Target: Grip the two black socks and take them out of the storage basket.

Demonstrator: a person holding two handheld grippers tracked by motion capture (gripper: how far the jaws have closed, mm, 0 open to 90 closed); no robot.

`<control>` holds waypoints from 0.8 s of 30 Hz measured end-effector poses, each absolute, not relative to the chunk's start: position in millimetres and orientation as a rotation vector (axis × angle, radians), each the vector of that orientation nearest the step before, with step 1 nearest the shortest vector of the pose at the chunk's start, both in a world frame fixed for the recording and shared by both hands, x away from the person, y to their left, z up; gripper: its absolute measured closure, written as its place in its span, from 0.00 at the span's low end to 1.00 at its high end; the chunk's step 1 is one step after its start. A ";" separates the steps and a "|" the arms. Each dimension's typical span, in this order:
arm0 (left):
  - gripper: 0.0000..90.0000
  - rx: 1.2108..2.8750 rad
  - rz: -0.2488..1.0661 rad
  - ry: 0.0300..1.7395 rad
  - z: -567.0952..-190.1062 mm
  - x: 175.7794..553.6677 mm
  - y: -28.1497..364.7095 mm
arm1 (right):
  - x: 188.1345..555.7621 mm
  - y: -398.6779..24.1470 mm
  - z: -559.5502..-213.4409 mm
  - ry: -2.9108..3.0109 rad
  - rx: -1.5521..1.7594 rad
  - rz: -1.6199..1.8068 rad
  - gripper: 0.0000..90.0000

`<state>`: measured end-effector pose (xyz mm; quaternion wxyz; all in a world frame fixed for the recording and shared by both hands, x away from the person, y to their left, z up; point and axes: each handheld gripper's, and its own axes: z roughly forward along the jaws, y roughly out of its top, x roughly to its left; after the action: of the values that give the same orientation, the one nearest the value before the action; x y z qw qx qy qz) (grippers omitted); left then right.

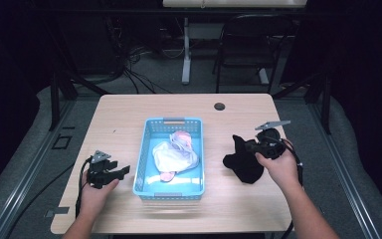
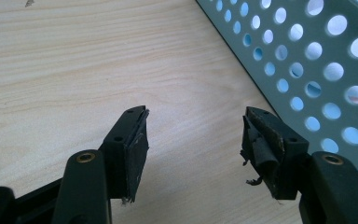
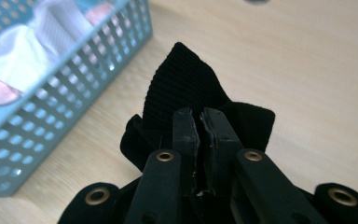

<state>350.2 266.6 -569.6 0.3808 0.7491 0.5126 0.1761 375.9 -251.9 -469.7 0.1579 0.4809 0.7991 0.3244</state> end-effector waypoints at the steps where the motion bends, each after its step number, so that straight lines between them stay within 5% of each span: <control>1: 0.45 1.913 0.451 1.305 -569.7 350.0 266.6 | 375.9 -254.1 -477.2 2.288 1.393 0.914 0.93; 10: 0.45 1.908 0.449 1.308 -569.5 348.8 267.7 | 375.6 -268.0 -515.5 2.244 1.500 0.860 0.87; 24: 0.45 1.909 0.449 1.308 -569.6 348.8 267.5 | 356.7 -271.6 -499.3 2.127 1.463 0.971 0.63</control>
<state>348.8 267.5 -569.6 0.3823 0.7484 0.5127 0.1759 356.7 -271.6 -499.3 0.1902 0.5208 0.7570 0.3457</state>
